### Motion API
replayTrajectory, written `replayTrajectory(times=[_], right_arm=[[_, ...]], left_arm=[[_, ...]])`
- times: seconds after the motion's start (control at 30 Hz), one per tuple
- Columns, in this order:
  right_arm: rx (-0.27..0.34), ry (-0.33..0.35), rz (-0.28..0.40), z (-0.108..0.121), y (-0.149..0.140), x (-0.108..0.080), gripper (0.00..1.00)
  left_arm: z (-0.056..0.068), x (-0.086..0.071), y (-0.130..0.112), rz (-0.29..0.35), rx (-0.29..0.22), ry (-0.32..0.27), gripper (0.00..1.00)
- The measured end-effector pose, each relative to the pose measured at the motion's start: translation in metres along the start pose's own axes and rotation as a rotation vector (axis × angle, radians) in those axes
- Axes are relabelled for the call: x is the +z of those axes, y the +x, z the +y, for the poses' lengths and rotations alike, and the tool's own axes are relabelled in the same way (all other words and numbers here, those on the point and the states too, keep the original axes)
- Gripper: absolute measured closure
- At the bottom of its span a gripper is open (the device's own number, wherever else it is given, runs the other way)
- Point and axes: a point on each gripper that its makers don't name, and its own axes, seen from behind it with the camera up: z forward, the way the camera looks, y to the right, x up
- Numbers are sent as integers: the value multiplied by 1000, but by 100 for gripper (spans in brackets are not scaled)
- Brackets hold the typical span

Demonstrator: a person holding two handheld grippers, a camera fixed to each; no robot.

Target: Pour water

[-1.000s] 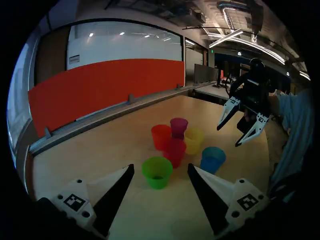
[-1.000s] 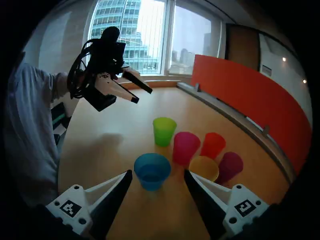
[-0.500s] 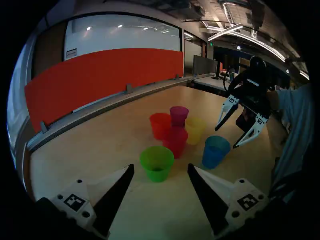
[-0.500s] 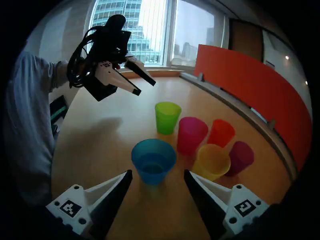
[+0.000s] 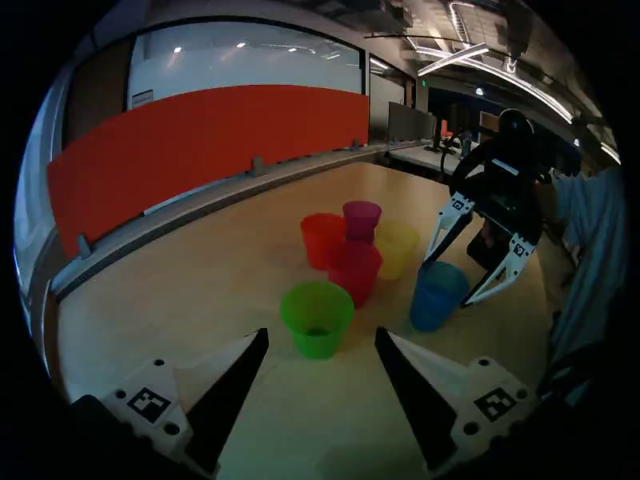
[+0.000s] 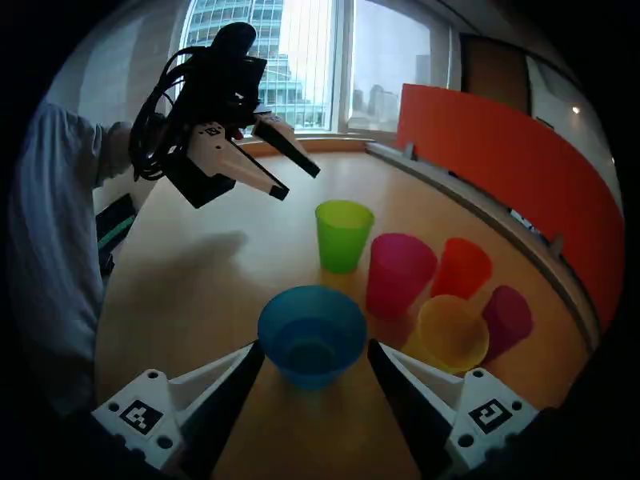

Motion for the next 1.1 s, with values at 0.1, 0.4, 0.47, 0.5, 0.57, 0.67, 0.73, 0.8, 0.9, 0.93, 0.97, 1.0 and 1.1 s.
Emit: replayTrajectory(times=[0.1,0.4,0.47,0.5,0.57,0.67,0.73,0.8,0.9,0.93,0.97,1.0,1.1], right_arm=[[-3,8,1,-2,1,7,0],[-3,18,6,-4,4,21,1],[-6,16,5,-4,4,23,4],[-8,16,5,-3,4,24,6],[-14,14,5,-4,4,25,8],[-20,19,7,-5,4,25,9],[-22,23,8,-7,4,24,9],[-25,25,9,-8,4,23,9],[-29,21,12,-9,4,20,9],[-28,19,16,-9,5,18,9],[-28,16,20,-9,6,17,9],[-27,14,25,-9,7,15,9],[-19,6,40,-8,11,8,9]], left_arm=[[0,2,-2,-4,-1,-2,0],[-3,7,-5,-10,-6,-8,0],[-3,8,-6,-11,-7,-8,0],[-3,8,-6,-11,-8,-9,0],[-4,10,-7,-13,-9,-9,0],[-4,11,-8,-16,-10,-11,0],[-5,11,-9,-19,-10,-11,0],[-5,12,-9,-22,-9,-11,0],[-5,13,-11,-29,-7,-11,0],[-5,14,-12,-32,-7,-12,0],[-5,14,-12,-34,-6,-13,0],[-5,15,-13,-37,-6,-14,0],[-4,17,-15,-46,-3,-16,0]])
